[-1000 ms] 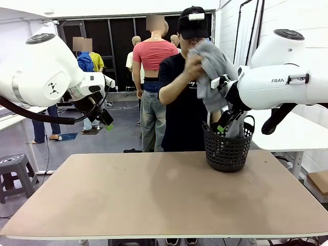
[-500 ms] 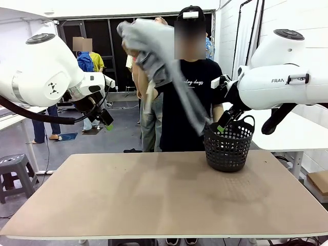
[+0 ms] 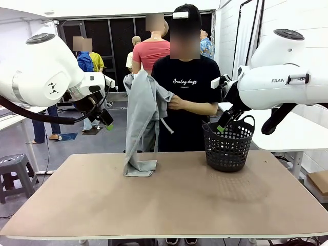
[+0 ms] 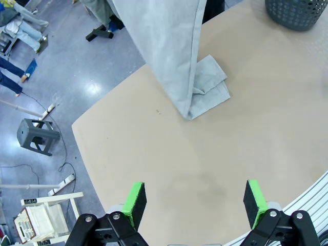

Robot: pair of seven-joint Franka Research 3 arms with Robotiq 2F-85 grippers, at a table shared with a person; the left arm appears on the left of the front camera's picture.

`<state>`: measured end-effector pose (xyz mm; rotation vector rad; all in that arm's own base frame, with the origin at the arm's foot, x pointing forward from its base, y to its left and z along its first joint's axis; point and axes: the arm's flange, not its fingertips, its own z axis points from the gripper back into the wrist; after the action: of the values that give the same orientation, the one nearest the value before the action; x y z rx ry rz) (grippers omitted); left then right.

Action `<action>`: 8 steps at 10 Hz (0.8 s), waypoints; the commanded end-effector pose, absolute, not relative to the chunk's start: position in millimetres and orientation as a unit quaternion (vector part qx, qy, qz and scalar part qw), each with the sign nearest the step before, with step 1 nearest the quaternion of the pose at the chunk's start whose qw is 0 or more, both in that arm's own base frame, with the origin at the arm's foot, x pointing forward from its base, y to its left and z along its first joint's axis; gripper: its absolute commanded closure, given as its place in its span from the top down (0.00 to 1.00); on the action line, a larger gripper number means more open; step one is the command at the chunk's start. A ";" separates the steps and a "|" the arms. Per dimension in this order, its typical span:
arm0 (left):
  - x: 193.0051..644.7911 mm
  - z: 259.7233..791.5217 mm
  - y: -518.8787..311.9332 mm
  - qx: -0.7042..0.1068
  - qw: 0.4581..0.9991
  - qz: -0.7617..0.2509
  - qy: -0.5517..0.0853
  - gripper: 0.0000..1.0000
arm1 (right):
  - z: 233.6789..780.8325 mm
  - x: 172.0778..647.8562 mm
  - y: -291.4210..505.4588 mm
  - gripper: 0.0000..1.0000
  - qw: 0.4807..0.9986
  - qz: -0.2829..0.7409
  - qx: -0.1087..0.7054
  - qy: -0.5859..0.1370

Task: Fold the training pants.
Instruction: Grab both ends of the Training pants handed by a person.

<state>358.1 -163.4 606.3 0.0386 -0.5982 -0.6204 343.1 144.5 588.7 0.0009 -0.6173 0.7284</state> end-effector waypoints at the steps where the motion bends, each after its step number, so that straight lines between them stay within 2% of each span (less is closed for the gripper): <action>1: 359.1 606.7 -163.8 0.019 0.908 -0.301 -0.290 1.00 | 590.3 344.0 143.6 1.00 0.888 0.350 0.001 -0.297; 8: 359.1 606.7 -163.8 0.019 0.908 -0.301 -0.290 1.00 | 590.3 344.0 143.6 1.00 0.888 0.350 0.001 -0.297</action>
<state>358.1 -163.4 606.3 0.0386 -0.5982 -0.6204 343.1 144.5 588.7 0.0009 -0.6173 0.7284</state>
